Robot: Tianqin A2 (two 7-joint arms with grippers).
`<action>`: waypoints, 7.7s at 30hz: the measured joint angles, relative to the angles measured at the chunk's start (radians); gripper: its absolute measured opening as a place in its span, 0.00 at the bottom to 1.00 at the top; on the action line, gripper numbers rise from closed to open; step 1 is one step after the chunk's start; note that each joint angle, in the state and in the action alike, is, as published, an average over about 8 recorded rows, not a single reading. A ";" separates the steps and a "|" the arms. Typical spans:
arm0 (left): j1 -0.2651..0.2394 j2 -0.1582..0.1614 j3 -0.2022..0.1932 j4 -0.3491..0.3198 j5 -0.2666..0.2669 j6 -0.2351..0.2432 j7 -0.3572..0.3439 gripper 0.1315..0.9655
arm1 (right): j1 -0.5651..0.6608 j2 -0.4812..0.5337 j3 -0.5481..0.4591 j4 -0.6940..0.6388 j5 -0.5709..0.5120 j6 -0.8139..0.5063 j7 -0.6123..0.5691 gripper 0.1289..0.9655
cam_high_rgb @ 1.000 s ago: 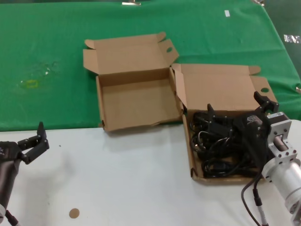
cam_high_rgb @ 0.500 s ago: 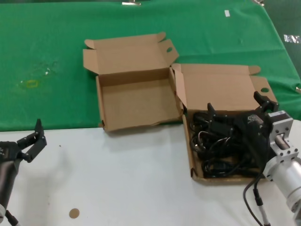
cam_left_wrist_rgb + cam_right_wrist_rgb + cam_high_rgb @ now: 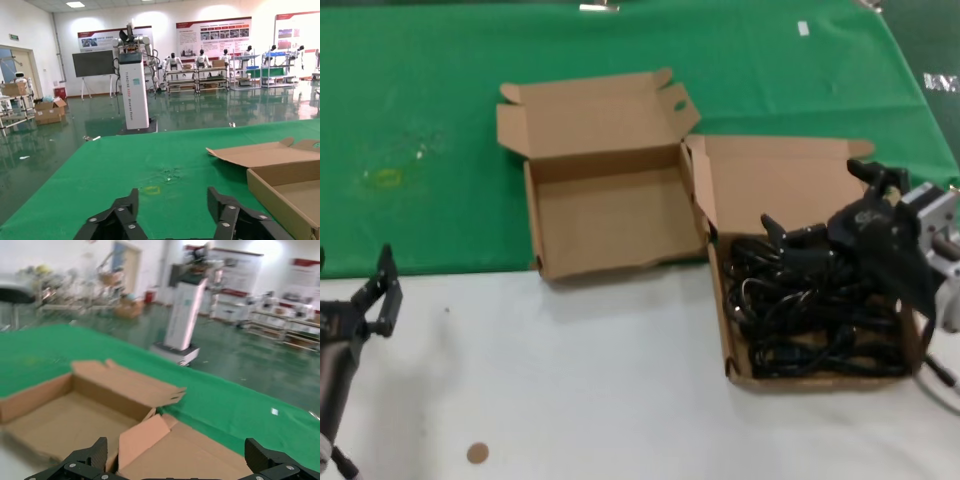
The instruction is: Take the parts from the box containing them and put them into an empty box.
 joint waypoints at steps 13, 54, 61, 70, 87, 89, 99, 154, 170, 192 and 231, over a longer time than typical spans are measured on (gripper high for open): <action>0.000 0.000 0.000 0.000 0.000 0.000 0.000 0.30 | 0.367 0.207 -0.193 -0.154 -0.221 -0.519 0.046 1.00; 0.000 0.000 0.000 0.000 0.000 0.000 0.000 0.02 | 0.634 -0.016 -0.146 -0.424 -0.656 -1.173 -0.250 0.80; 0.000 0.000 0.000 0.000 0.000 0.000 0.000 0.02 | 0.652 -0.043 -0.136 -0.460 -0.686 -1.179 -0.263 0.64; 0.000 0.000 0.000 0.000 0.000 0.000 0.000 0.02 | 0.679 -0.065 -0.132 -0.494 -0.721 -1.191 -0.274 0.48; 0.000 0.000 0.000 0.000 0.000 0.000 0.000 0.02 | 0.742 -0.056 -0.120 -0.469 -0.760 -1.265 -0.217 0.14; 0.000 0.000 0.000 0.000 0.000 0.000 0.000 0.02 | 0.764 -0.063 -0.116 -0.471 -0.763 -1.270 -0.209 0.14; 0.000 0.000 0.000 0.000 0.000 0.000 0.000 0.02 | 0.865 -0.161 -0.102 -0.489 -0.773 -1.229 -0.173 0.14; 0.000 0.000 0.000 0.000 0.000 0.000 0.000 0.02 | 1.032 -0.652 -0.199 -1.040 -0.839 -0.898 -0.321 0.16; 0.000 0.000 0.000 0.000 0.000 0.000 0.000 0.02 | 1.035 -0.646 -0.197 -1.041 -0.837 -0.891 -0.344 0.38; 0.000 0.000 0.000 0.000 0.000 0.000 0.000 0.06 | 0.906 -0.607 -0.141 -0.880 -0.788 -0.826 -0.293 0.84; 0.000 0.000 0.000 0.000 0.000 0.000 0.000 0.86 | 0.253 -0.558 0.177 -0.371 -0.480 -0.360 -0.187 1.00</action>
